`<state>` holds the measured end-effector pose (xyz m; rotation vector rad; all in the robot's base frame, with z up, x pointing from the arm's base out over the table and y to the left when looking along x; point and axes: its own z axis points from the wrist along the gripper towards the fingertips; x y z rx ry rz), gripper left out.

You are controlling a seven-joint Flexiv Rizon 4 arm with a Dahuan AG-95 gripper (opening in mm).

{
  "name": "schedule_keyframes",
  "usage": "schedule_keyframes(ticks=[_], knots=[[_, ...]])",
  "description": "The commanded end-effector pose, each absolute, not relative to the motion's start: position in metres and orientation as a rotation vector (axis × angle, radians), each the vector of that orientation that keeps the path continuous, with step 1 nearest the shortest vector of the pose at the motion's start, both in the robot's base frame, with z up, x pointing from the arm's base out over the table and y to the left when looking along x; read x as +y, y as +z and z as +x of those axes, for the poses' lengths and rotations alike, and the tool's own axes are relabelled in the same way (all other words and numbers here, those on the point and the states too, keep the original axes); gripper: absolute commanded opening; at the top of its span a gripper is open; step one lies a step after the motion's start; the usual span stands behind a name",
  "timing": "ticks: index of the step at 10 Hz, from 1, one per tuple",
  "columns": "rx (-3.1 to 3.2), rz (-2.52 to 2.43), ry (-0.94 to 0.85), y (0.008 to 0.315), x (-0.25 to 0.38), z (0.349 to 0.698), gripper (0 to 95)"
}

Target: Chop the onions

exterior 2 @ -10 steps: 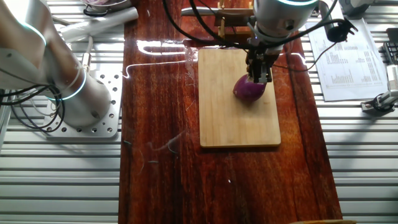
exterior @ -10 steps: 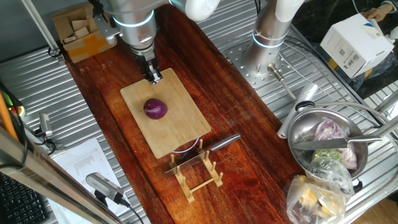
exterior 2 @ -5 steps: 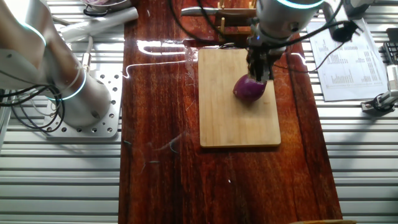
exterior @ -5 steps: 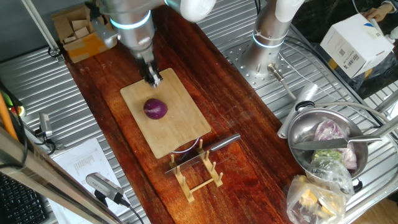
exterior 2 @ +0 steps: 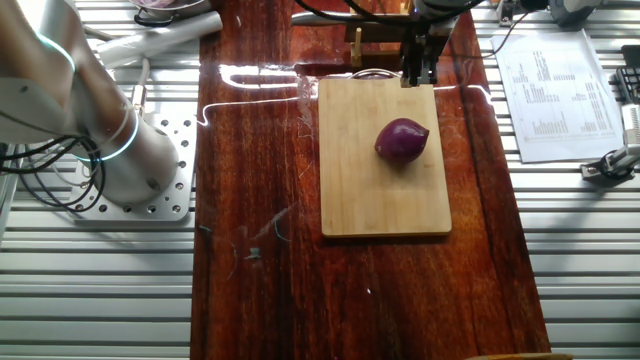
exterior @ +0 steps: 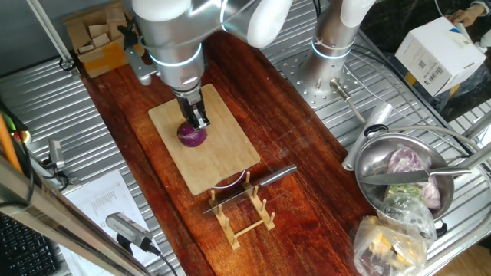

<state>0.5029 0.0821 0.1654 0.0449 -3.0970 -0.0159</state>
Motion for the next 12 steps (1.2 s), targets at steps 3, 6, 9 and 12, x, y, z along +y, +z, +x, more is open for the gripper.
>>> schedule_keyframes(ticks=[3, 6, 9, 12], knots=[[-3.048, 0.112, -0.055, 0.165, 0.092, 0.505, 19.0], [-3.053, -0.039, -0.043, 0.165, 0.154, 0.513, 19.0], [-3.056, -0.149, -0.029, 0.166, 0.181, 0.51, 19.0], [-3.061, -0.029, -0.034, 0.166, 0.181, 0.51, 19.0]])
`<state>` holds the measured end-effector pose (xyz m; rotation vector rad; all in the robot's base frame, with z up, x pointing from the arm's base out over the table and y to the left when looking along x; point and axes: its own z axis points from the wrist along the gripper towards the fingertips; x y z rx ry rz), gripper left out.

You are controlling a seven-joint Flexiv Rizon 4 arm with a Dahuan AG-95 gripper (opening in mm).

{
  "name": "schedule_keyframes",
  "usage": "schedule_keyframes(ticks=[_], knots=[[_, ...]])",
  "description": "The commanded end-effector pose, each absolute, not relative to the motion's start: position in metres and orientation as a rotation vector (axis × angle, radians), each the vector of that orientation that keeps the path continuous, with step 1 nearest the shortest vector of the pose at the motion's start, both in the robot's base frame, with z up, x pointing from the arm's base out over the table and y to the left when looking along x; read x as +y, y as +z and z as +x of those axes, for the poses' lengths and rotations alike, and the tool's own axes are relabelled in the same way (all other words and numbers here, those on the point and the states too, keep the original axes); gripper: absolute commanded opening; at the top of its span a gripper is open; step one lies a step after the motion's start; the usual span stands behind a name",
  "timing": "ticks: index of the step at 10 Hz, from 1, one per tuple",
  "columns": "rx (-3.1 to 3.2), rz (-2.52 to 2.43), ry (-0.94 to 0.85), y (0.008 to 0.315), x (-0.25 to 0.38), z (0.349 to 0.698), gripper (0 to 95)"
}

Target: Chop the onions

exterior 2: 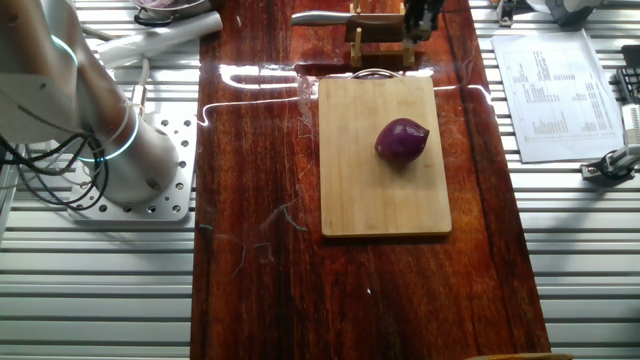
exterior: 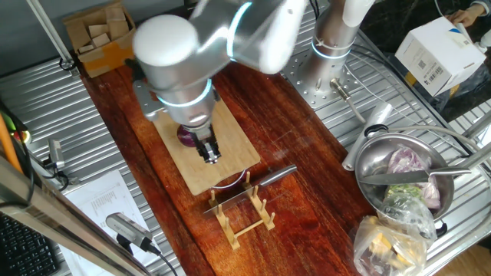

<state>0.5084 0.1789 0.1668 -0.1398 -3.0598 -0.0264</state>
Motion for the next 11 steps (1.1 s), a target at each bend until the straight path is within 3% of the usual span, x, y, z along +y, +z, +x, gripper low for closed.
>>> schedule_keyframes(ticks=[1, 11], knots=[[-3.063, 0.017, -0.045, 0.166, 0.181, 0.51, 19.0], [-3.092, -0.045, -0.093, 0.167, 0.219, 0.509, 19.0]])
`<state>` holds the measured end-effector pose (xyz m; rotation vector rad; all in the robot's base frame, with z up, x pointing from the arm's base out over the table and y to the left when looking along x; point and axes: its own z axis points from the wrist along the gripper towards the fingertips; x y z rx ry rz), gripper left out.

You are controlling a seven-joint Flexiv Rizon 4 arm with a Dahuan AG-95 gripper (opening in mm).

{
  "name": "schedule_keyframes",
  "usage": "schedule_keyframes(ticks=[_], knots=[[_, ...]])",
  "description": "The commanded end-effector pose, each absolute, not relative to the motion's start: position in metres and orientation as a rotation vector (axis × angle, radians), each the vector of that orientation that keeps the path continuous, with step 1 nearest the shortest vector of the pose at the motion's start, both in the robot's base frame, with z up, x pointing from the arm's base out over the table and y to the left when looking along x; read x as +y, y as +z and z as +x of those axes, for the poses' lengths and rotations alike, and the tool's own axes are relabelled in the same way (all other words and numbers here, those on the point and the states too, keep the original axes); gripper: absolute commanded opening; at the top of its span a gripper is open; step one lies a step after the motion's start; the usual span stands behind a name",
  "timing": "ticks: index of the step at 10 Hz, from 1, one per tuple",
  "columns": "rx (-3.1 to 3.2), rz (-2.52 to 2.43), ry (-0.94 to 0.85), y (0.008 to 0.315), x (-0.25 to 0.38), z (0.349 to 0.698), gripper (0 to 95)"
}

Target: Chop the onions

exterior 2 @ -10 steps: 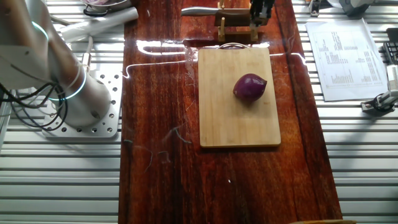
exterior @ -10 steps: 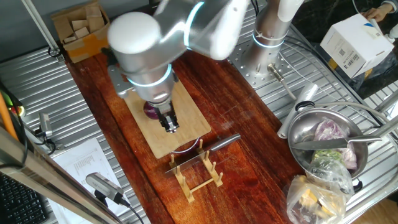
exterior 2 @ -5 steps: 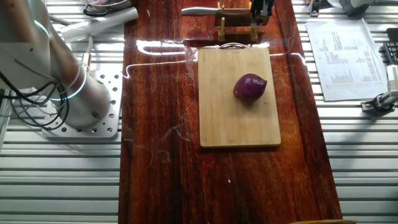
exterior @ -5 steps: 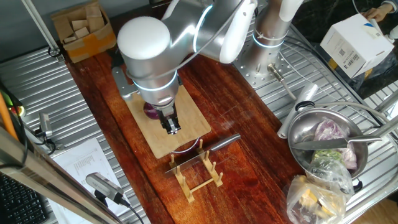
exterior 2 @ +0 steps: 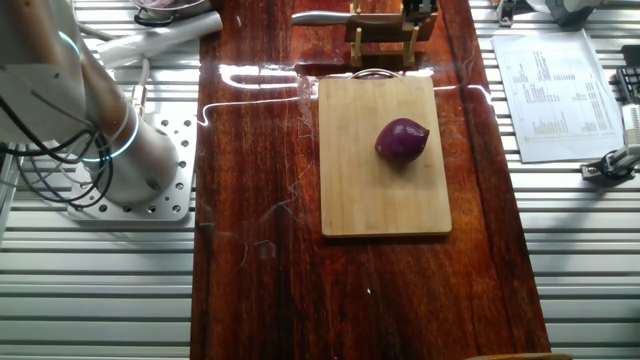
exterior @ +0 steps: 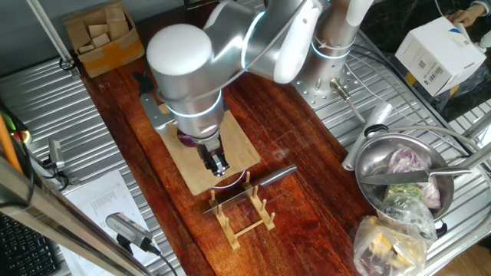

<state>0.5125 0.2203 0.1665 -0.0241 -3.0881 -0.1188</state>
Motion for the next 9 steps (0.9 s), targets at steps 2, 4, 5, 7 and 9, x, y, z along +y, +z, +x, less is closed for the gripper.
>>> schedule_keyframes(ticks=[2, 4, 5, 7, 9], knots=[[-3.095, -0.005, -0.041, 0.169, 0.21, 0.508, 19.0], [-3.09, 0.045, -0.057, 0.169, 0.21, 0.508, 38.0], [-3.091, 0.05, -0.071, 0.169, 0.21, 0.508, 38.0], [-3.096, 0.034, -0.073, 0.17, 0.216, 0.508, 38.0], [-3.094, -0.017, -0.065, 0.167, 0.249, 0.509, 38.0]])
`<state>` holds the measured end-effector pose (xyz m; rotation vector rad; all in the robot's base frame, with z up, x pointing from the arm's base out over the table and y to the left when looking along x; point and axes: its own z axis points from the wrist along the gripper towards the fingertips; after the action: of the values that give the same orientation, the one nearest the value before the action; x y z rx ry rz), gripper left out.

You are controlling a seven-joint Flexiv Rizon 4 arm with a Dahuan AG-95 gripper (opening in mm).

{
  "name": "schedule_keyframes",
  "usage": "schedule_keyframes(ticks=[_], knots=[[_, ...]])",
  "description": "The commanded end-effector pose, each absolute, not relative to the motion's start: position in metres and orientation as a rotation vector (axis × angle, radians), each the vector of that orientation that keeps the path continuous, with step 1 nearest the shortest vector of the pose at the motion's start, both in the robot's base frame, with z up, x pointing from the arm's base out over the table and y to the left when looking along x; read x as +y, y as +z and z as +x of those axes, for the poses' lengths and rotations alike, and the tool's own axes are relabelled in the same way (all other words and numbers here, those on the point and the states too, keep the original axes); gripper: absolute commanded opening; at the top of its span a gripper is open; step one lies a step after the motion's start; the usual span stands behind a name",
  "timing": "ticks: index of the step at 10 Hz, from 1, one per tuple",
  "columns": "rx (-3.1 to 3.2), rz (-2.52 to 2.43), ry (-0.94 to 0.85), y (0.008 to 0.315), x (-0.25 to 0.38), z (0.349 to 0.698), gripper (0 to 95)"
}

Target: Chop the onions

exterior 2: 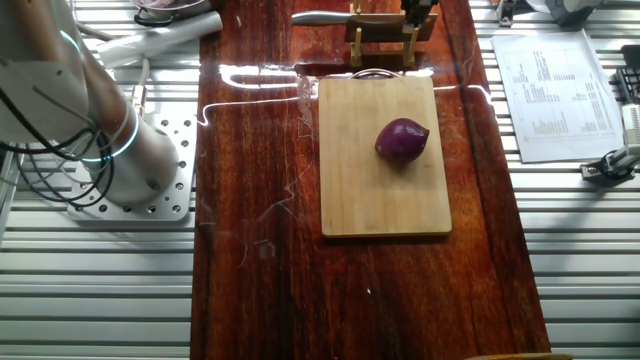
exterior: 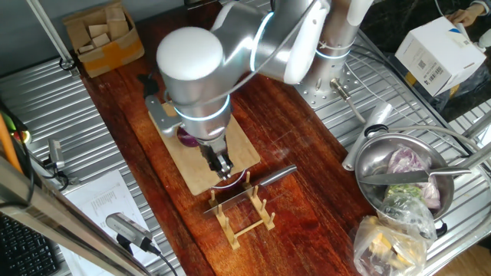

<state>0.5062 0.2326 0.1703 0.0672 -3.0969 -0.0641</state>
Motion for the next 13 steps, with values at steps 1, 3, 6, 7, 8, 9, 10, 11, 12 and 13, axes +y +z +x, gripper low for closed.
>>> schedule_keyframes(ticks=[1, 3, 6, 7, 8, 9, 10, 11, 12, 13], knots=[[-3.094, -0.034, -0.064, 0.164, 0.26, 0.507, 38.0], [-3.103, -0.044, -0.061, 0.156, 0.268, 0.503, 38.0], [-3.106, -0.002, -0.063, 0.156, 0.265, 0.504, 38.0], [-3.103, -0.015, -0.06, 0.156, 0.265, 0.504, 38.0], [-3.108, -0.035, -0.06, 0.151, 0.269, 0.502, 38.0], [-3.111, -0.037, -0.06, 0.149, 0.271, 0.5, 38.0], [-3.111, -0.05, -0.058, 0.144, 0.275, 0.498, 38.0], [-3.113, -0.06, -0.054, 0.139, 0.279, 0.494, 38.0], [-3.122, -0.065, -0.05, 0.133, 0.283, 0.49, 38.0], [-3.128, -0.068, -0.05, 0.132, 0.283, 0.49, 38.0]])
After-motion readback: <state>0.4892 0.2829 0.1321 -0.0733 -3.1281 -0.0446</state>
